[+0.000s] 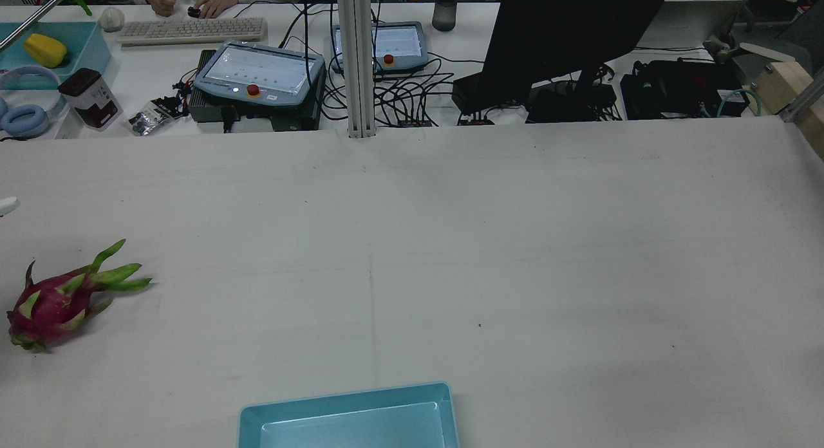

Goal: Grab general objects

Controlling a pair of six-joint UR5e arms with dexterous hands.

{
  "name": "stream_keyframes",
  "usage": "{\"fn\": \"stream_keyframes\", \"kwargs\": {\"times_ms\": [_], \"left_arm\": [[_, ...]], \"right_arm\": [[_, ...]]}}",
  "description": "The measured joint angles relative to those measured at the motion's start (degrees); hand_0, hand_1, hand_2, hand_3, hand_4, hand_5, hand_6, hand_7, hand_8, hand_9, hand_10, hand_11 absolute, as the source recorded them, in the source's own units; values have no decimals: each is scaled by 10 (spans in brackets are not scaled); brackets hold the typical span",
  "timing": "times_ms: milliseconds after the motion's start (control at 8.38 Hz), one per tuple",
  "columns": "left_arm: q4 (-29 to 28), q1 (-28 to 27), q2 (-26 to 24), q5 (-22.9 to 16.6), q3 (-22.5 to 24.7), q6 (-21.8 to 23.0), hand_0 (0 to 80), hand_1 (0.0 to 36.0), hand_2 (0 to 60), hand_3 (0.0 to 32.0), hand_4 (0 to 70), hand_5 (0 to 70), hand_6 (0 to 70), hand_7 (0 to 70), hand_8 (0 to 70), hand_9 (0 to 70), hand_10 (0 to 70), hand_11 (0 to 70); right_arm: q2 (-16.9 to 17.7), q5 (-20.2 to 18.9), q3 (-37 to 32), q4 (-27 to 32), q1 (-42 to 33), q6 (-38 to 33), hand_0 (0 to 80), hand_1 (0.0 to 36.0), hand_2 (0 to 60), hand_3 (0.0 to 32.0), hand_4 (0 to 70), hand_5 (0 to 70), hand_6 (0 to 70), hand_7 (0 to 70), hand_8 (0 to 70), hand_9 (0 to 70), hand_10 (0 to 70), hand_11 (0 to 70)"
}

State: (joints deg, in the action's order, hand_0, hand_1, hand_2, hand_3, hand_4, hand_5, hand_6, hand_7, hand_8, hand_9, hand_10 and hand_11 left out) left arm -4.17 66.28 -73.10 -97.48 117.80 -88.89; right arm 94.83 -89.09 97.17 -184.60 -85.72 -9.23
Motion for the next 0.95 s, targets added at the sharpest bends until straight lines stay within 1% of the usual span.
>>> {"fn": "stream_keyframes", "kwargs": {"times_ms": [239, 358, 477, 597, 716, 835, 955], "left_arm": [[-6, -1, -10, 9, -10, 8, 530, 201, 76, 270, 51, 0, 0, 21, 0, 0, 0, 0], [-8, -2, -17, 12, -16, 8, 530, 200, 71, 270, 50, 0, 0, 20, 0, 0, 0, 0], [-5, -2, -33, 14, -26, 8, 528, 197, 73, 268, 56, 0, 0, 32, 0, 0, 0, 0], [7, -2, -60, 15, -40, 8, 529, 197, 74, 262, 60, 0, 0, 36, 0, 0, 0, 0], [17, 0, -82, 15, -51, 7, 528, 198, 78, 268, 56, 0, 0, 27, 0, 0, 0, 0], [22, 5, -94, 11, -57, 6, 528, 199, 76, 274, 54, 0, 0, 22, 0, 0, 0, 0], [22, 15, -98, 8, -60, 5, 521, 190, 67, 282, 43, 0, 0, 1, 0, 0, 0, 0]], "right_arm": [[0, 0, -2, 0, 1, 1, 0, 0, 0, 0, 0, 0, 0, 0, 0, 0, 0, 0], [0, 1, -2, 0, 1, 1, 0, 0, 0, 0, 0, 0, 0, 0, 0, 0, 0, 0], [0, 1, -2, 0, 1, 1, 0, 0, 0, 0, 0, 0, 0, 0, 0, 0, 0, 0], [0, 1, -2, 0, 1, 1, 0, 0, 0, 0, 0, 0, 0, 0, 0, 0, 0, 0], [0, 1, -2, 0, 1, 1, 0, 0, 0, 0, 0, 0, 0, 0, 0, 0, 0, 0], [0, 1, -2, 0, 1, 1, 0, 0, 0, 0, 0, 0, 0, 0, 0, 0, 0, 0], [0, 1, -2, 0, 1, 1, 0, 0, 0, 0, 0, 0, 0, 0, 0, 0, 0, 0]]}}
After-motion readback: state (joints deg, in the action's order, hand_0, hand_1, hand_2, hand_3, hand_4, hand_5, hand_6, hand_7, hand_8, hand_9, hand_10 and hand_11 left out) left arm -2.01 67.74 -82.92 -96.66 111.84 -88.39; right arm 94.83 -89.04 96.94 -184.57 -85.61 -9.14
